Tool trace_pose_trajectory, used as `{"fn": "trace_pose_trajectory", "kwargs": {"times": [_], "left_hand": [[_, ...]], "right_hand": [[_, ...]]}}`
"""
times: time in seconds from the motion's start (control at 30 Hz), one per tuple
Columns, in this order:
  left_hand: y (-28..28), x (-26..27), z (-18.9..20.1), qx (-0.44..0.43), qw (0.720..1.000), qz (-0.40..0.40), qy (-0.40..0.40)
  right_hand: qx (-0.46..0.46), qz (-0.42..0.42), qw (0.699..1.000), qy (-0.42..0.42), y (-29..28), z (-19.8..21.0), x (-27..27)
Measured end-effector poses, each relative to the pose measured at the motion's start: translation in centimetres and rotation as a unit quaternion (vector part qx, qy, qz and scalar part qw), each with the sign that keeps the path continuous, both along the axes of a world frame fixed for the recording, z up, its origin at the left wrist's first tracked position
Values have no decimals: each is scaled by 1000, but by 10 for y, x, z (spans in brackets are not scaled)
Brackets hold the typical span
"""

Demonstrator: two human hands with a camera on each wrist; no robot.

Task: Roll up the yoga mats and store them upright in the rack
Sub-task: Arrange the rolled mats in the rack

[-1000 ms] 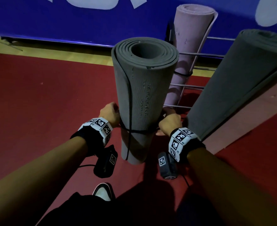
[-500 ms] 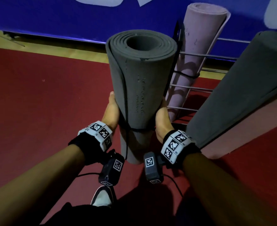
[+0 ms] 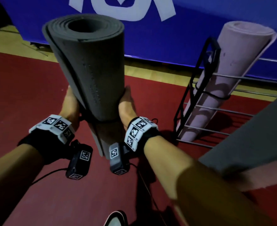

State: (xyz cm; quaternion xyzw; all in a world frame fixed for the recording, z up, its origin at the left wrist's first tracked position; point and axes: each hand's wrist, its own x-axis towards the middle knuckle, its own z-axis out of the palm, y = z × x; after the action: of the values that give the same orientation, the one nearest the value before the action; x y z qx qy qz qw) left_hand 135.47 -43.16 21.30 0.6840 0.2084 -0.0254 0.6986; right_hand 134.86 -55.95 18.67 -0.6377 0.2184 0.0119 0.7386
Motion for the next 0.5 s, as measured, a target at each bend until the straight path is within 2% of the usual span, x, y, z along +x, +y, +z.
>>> {"fn": "trace_pose_trajectory", "kwargs": {"times": [0.27,0.37,0.5], "left_hand": [[50,6,-42,9,999,49,12],[63,6,-53,12,995,98,28],[65,-7,-64,73,991,88,73]], "right_hand": [[-17,55,998,31,37,-27,4],[-26,65,997,28,43,-28,-2],[-36,47,997,48,37,-24,-16]]}}
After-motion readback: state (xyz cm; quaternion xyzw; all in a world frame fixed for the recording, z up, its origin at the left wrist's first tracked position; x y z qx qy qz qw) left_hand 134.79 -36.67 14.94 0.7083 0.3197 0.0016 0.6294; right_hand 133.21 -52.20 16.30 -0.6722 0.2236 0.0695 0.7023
